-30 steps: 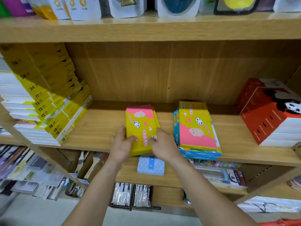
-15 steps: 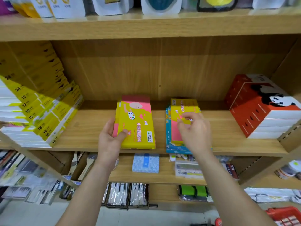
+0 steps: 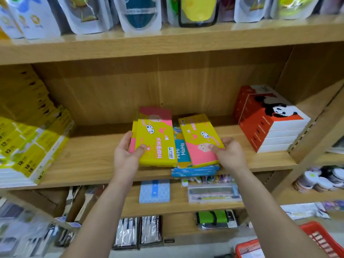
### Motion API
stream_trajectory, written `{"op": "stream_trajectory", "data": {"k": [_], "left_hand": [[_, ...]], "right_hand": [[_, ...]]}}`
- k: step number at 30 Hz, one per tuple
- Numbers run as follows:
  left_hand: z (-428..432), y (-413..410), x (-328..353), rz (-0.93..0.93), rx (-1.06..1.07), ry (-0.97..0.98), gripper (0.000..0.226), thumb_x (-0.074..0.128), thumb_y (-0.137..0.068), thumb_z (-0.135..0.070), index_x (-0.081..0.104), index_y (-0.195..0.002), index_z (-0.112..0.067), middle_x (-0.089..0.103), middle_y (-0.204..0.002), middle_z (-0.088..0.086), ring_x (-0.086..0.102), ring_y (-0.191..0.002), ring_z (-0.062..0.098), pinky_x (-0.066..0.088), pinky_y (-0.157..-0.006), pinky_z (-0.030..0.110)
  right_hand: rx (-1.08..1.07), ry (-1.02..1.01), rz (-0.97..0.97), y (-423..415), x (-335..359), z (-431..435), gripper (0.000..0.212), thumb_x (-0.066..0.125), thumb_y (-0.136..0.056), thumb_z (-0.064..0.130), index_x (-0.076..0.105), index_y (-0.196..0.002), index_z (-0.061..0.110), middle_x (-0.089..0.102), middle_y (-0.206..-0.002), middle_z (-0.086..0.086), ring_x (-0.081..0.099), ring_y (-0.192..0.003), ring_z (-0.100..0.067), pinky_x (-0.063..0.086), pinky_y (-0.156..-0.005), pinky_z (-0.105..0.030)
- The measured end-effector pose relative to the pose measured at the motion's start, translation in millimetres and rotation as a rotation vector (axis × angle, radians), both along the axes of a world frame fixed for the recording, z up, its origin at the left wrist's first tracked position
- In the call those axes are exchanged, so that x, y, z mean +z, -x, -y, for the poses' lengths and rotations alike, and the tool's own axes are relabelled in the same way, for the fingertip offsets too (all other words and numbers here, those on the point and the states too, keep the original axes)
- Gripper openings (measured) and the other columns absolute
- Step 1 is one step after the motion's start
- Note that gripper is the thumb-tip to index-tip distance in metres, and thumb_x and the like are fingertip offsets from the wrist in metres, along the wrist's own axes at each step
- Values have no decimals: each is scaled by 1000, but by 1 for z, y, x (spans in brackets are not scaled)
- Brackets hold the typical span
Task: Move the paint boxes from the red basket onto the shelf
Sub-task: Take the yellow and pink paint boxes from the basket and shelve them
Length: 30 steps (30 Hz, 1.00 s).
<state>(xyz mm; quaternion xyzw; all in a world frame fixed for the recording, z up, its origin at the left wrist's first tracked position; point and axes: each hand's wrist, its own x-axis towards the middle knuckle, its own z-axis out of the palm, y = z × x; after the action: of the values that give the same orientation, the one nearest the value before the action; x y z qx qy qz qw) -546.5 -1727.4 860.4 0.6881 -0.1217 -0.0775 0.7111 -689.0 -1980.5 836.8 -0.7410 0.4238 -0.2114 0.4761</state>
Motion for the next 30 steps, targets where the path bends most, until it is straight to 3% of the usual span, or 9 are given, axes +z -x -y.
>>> {"op": "stream_trajectory", "data": {"k": [2, 5, 10, 15, 19, 21, 23, 26, 30], "left_hand": [[11, 4, 4, -11, -16, 5, 65, 68, -91, 2, 44, -150, -13, 54, -148, 1, 48, -139, 16, 44, -110, 34], [32, 8, 6, -13, -45, 7, 65, 67, -92, 3, 43, -150, -11, 54, -147, 4, 48, -139, 20, 43, -112, 39], [72, 20, 0, -16, -129, 3, 67, 64, -92, 7, 38, -152, -8, 55, -138, -1, 49, -136, 13, 50, -83, 9], [91, 24, -12, -32, -183, -75, 63, 61, -94, 8, 39, -150, -9, 61, -99, -30, 61, -77, -26, 45, -61, -1], [84, 18, -21, -13, -225, -188, 37, 61, -94, 4, 61, -107, -32, 78, -100, -13, 74, -86, 0, 59, -74, 21], [83, 21, -24, -16, -270, -233, 36, 63, -94, 1, 64, -106, -33, 76, -111, 1, 73, -101, 20, 58, -91, 41], [83, 25, -28, 2, -343, -235, 36, 62, -96, -2, 63, -113, -34, 75, -115, 3, 72, -103, 25, 57, -91, 44], [82, 30, -26, 22, -444, -258, 39, 59, -100, -10, 59, -122, -43, 75, -113, -13, 72, -92, 11, 55, -71, 26], [74, 30, -21, -51, -451, -232, 35, 55, -104, -16, 48, -107, -51, 61, -86, -53, 58, -82, -30, 44, -62, -2]], "right_hand": [[-11, -108, 130, 8, 3, 7, 10, 73, -96, 13, 70, -104, 17, 75, -99, -6, 69, -80, -17, 53, -63, -24], [-90, -89, 264, 28, 12, 21, 11, 64, -100, 9, 71, -105, 15, 74, -105, -10, 72, -98, -34, 57, -84, -42], [-127, -93, 426, 50, 28, 33, 18, 61, -102, 17, 67, -94, 32, 73, -98, 15, 72, -89, -12, 56, -72, -32], [-87, -164, 440, 33, 29, 29, 17, 61, -102, 12, 68, -95, 26, 72, -94, 11, 71, -80, -9, 56, -68, -27], [-53, -238, 440, 21, 24, 24, 17, 61, -102, 8, 68, -100, 23, 73, -102, -1, 69, -83, -14, 55, -71, -30], [-39, -270, 442, 17, 22, 23, 21, 61, -102, 8, 65, -122, 13, 71, -107, -5, 68, -83, -13, 53, -64, -24], [-14, -288, 427, 15, 19, 20, 26, 60, -102, 6, 63, -127, 11, 72, -102, 0, 68, -82, -10, 52, -57, -15], [77, -304, 357, 15, 13, 13, 22, 59, -100, 4, 64, -113, 21, 75, -88, 13, 71, -75, -4, 50, -51, -8], [155, -274, 317, 24, 8, 11, 26, 63, -100, 10, 64, -111, 35, 74, -99, 14, 73, -82, -1, 53, -59, -9]]}}
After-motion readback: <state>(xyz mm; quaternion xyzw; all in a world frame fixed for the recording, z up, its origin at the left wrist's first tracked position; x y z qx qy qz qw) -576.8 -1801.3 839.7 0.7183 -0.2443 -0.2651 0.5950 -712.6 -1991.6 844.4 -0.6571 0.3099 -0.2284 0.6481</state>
